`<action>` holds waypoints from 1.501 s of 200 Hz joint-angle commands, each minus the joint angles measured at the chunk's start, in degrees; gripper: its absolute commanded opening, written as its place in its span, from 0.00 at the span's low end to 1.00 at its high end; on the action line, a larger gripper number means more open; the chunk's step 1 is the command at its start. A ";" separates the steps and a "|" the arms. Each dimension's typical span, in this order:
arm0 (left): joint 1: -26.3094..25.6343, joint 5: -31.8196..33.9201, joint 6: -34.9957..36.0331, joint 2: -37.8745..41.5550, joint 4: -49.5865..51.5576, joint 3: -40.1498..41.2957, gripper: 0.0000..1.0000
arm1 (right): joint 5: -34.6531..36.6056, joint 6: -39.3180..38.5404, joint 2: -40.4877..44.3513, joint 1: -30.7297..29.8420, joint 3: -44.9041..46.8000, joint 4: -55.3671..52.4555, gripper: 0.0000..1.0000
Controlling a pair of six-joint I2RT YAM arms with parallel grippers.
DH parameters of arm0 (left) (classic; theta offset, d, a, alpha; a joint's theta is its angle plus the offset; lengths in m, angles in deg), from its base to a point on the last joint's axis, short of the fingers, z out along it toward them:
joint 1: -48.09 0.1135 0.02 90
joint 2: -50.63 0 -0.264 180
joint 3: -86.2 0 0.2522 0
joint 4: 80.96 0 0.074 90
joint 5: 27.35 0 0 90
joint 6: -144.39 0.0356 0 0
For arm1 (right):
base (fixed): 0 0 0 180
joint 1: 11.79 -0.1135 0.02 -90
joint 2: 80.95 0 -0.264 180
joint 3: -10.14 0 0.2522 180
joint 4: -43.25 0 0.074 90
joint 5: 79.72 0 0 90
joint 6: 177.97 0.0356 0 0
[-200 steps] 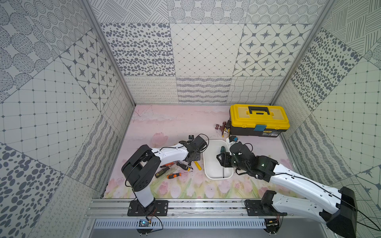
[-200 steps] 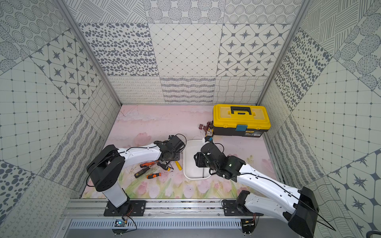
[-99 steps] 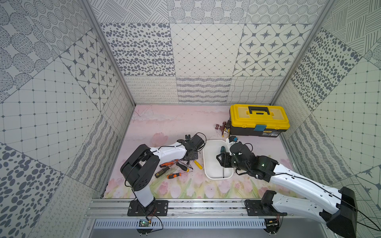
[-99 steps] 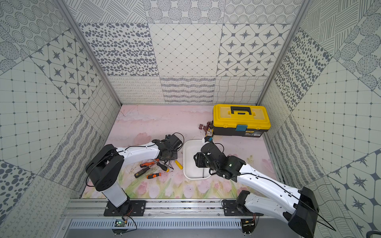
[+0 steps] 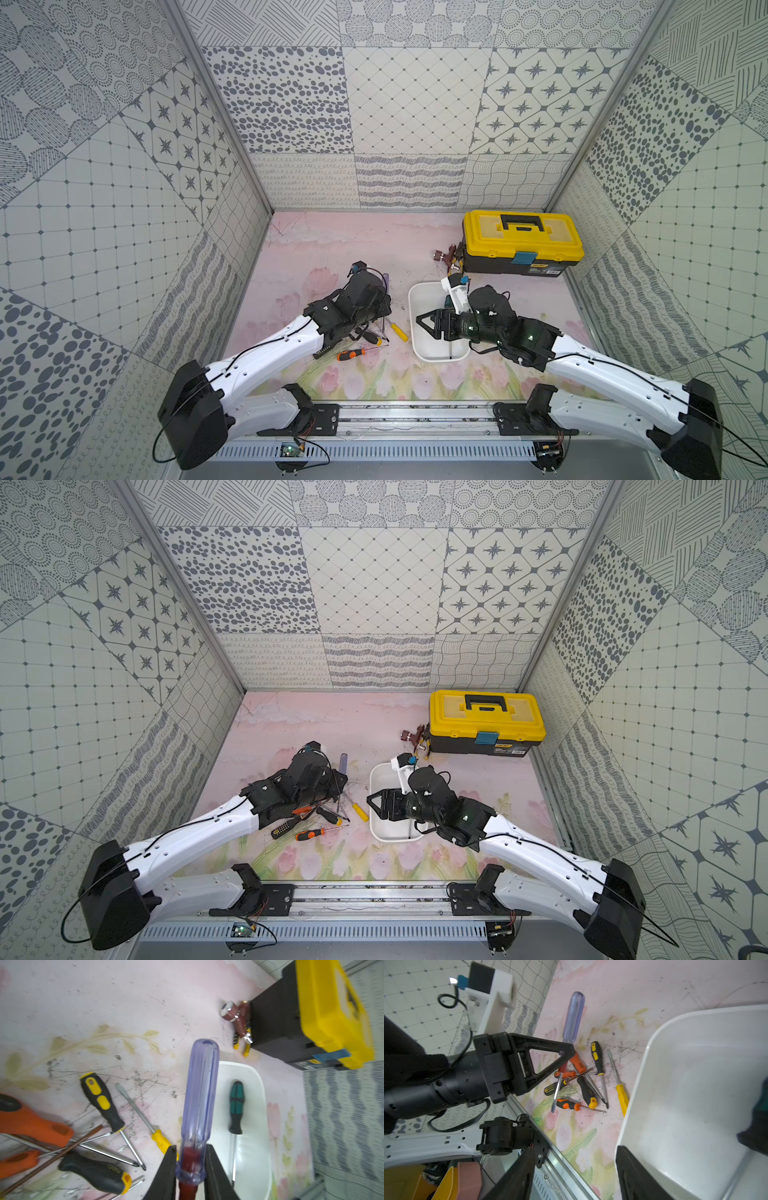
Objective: Put the screwdriver on the desktop into the storage box
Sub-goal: Pick up the screwdriver from the center of the board.
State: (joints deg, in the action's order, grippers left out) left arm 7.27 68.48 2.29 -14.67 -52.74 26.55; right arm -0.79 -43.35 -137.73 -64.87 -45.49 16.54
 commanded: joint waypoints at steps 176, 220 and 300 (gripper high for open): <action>-5.29 -19.15 -24.71 4.22 -60.15 16.46 0.00 | -6.45 3.21 -0.69 -0.29 3.51 16.37 0.10; -5.16 -14.34 -12.28 4.92 -32.16 7.58 0.50 | 1.63 -1.51 1.58 -1.24 -0.30 1.44 0.00; -5.15 -16.79 -5.29 -3.87 -22.29 -1.11 0.47 | 20.61 -6.72 -5.11 -11.06 -8.76 -14.65 0.00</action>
State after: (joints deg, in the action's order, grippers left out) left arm 2.24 52.79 -9.95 -15.71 -82.12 28.21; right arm 13.84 -47.96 -141.46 -74.44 -51.98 5.11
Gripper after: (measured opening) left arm 0.554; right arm 0.096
